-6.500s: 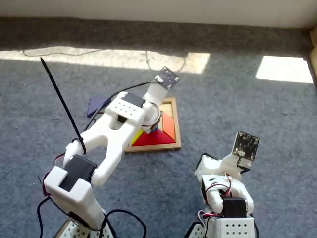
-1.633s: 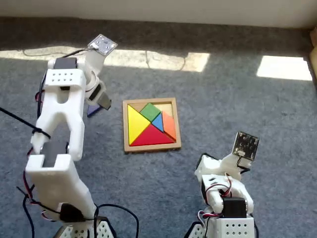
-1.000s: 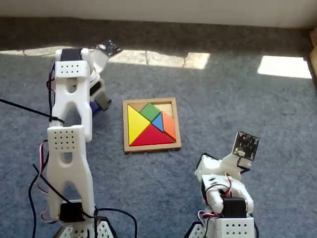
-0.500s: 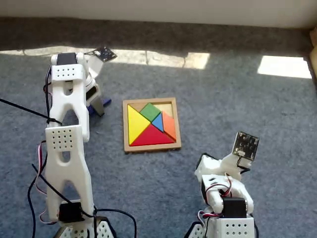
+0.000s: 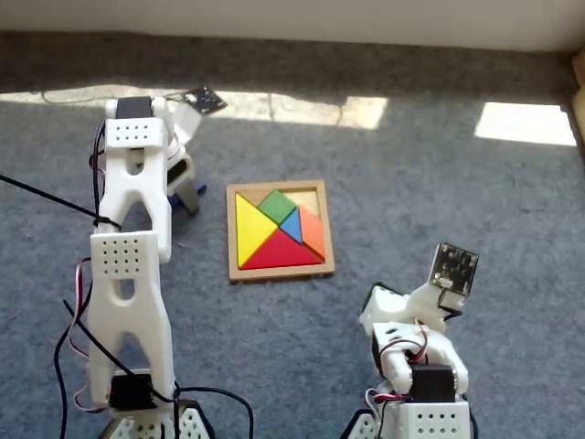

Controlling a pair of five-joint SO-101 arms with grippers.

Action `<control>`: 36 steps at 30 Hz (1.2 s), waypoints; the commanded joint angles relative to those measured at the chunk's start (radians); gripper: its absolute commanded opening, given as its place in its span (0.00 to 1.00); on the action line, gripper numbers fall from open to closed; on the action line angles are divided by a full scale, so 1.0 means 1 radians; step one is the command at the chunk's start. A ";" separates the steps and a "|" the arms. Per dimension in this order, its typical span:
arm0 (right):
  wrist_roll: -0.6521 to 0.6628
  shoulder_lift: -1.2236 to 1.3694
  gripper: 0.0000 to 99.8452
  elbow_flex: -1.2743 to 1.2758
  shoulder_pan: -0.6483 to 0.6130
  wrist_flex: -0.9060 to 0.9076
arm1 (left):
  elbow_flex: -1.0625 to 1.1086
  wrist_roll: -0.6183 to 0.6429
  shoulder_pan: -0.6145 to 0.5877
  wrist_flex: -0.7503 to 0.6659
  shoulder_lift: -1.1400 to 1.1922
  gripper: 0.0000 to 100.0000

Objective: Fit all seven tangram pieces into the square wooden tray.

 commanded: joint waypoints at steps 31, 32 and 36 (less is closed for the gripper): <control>0.003 -0.002 0.01 0.124 0.012 0.001 | -0.120 0.063 0.185 0.072 -0.229 0.11; 0.005 -0.002 0.01 0.124 0.012 0.001 | -0.120 0.083 0.203 0.072 -0.239 0.11; 0.005 -0.002 0.01 0.124 0.012 0.001 | -0.120 0.103 0.291 0.072 -0.260 0.11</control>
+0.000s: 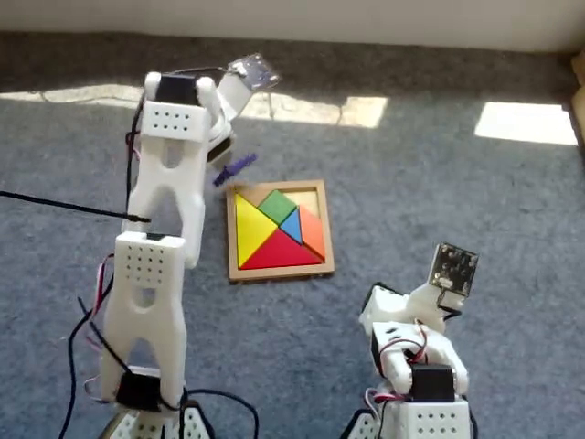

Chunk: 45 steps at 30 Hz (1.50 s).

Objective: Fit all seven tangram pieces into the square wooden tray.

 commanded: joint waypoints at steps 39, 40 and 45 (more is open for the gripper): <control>0.006 -0.002 0.01 0.124 0.061 -0.033 | 0.722 0.347 0.209 0.002 -0.992 0.05; 0.006 -0.002 0.01 0.124 0.061 -0.033 | 0.776 0.356 0.200 0.002 -1.046 0.05; 0.006 -0.002 0.01 0.124 0.061 -0.033 | 1.056 0.408 0.133 -0.057 -1.293 0.05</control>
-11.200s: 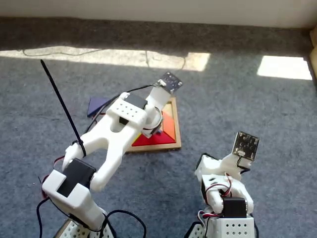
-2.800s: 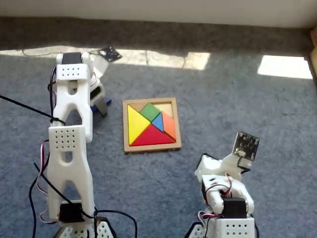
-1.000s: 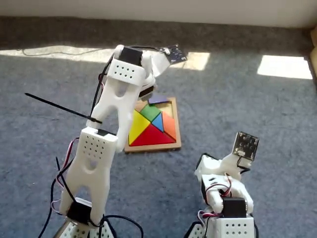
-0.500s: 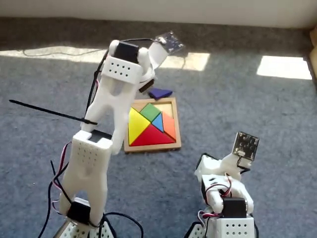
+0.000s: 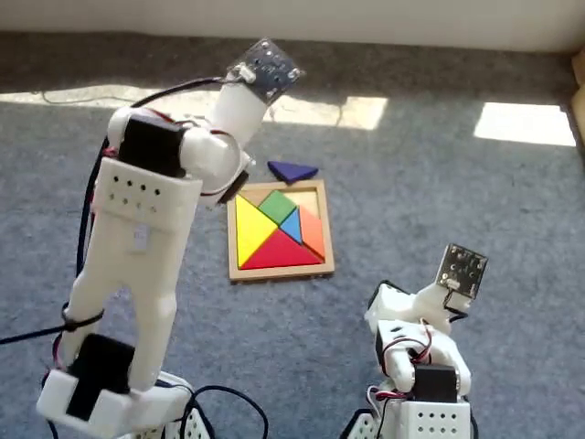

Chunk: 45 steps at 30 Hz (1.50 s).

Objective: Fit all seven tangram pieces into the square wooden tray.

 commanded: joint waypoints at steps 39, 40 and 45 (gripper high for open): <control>0.147 0.010 0.01 -0.119 0.140 0.142 | 1.837 0.063 -0.487 -0.904 -1.270 0.05; 0.166 0.010 0.01 -0.165 0.140 0.154 | 1.848 0.063 -0.486 -0.904 -1.282 0.05; 0.141 0.097 0.00 -0.344 0.113 0.091 | 1.882 0.063 -0.486 -0.904 -1.342 0.05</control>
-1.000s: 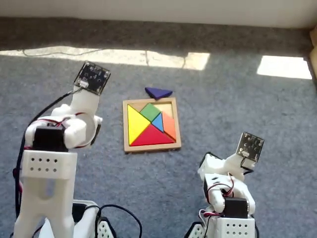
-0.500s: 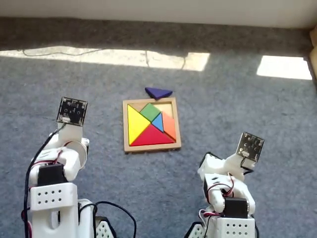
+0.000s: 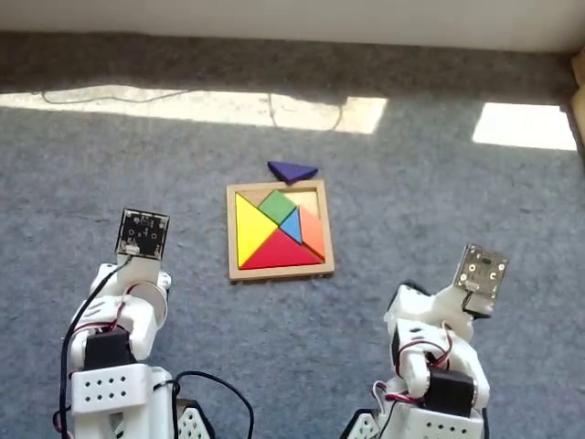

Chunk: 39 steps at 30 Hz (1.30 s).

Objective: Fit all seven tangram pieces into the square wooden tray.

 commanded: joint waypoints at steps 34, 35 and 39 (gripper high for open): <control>0.462 1.747 0.25 -1.234 -0.545 -0.384 | 0.047 0.003 -0.007 -0.015 -0.091 0.05; 0.462 1.764 0.25 -1.251 -0.561 -0.386 | 0.048 0.003 -0.008 -0.009 -0.091 0.05; 0.462 1.862 0.25 -1.330 -0.610 -0.389 | 0.053 0.002 -0.008 0.006 -0.091 0.05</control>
